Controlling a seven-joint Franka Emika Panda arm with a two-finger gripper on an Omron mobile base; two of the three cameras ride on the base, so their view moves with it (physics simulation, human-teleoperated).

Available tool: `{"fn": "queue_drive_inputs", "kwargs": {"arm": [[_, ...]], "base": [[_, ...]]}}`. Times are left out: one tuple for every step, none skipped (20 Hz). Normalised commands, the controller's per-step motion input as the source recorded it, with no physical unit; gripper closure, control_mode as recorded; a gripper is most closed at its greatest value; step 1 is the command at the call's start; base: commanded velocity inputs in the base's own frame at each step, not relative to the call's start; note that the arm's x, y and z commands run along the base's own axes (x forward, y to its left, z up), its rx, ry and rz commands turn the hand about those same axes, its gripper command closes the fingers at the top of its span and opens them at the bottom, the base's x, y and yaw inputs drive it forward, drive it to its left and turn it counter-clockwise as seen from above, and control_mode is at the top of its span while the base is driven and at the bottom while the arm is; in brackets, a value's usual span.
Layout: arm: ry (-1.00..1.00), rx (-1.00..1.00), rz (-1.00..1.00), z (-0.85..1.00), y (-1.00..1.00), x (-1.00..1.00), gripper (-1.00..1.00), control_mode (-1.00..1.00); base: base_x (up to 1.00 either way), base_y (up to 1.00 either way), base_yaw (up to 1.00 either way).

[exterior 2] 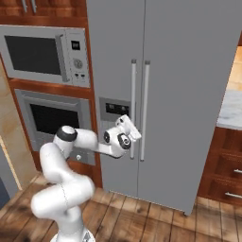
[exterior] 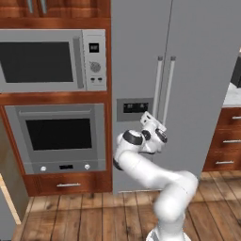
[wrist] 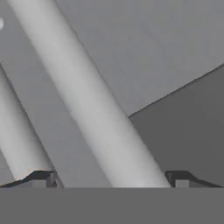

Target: The ice cube tray has been filled with water. Take the tray and place it in the freezer to make ice. Close the freezer door after placing the tray.

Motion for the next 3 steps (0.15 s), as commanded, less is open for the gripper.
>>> {"fn": "queue_drive_inputs", "kwargs": {"arm": [[0.63,0.02,0.05,0.14,0.00,0.14,-1.00,-1.00],[0.68,0.02,0.05,0.18,0.00,0.07,-1.00,-1.00],[0.72,0.04,0.04,0.25,0.00,0.00,-1.00,-1.00]], "base": [[0.00,0.00,0.00],[0.00,0.00,0.00],[0.00,0.00,0.00]]}}
